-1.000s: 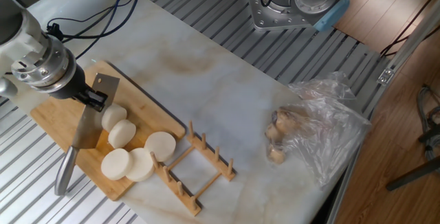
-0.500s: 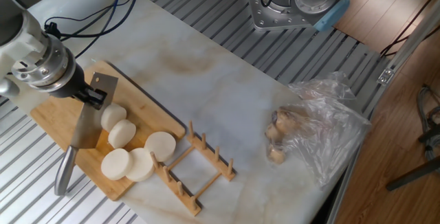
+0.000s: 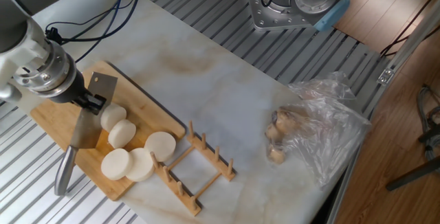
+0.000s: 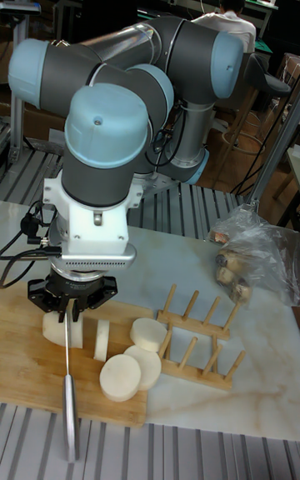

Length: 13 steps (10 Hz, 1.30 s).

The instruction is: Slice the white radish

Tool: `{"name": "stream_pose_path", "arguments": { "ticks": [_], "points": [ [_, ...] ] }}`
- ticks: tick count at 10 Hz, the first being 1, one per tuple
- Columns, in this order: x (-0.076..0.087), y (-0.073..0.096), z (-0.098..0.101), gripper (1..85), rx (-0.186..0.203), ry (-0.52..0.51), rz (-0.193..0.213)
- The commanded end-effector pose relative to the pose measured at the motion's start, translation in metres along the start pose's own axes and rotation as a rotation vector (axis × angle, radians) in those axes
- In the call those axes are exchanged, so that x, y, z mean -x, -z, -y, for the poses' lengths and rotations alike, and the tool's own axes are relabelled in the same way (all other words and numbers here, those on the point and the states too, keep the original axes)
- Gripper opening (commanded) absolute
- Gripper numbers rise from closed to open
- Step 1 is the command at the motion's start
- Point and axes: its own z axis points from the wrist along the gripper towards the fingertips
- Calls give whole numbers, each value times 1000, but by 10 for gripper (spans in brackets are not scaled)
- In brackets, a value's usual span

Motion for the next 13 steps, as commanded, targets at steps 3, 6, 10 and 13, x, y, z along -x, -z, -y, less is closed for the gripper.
{"name": "stream_pose_path", "arguments": {
  "ticks": [3, 6, 10, 13],
  "points": [
    [-16, 1, -4, 230, 33, 42, -37],
    [-19, 5, -1, 230, 31, 62, -33],
    [-10, 7, -1, 223, 22, 35, -15],
    [-11, 8, -6, 257, 40, -8, -15]
  ]
}}
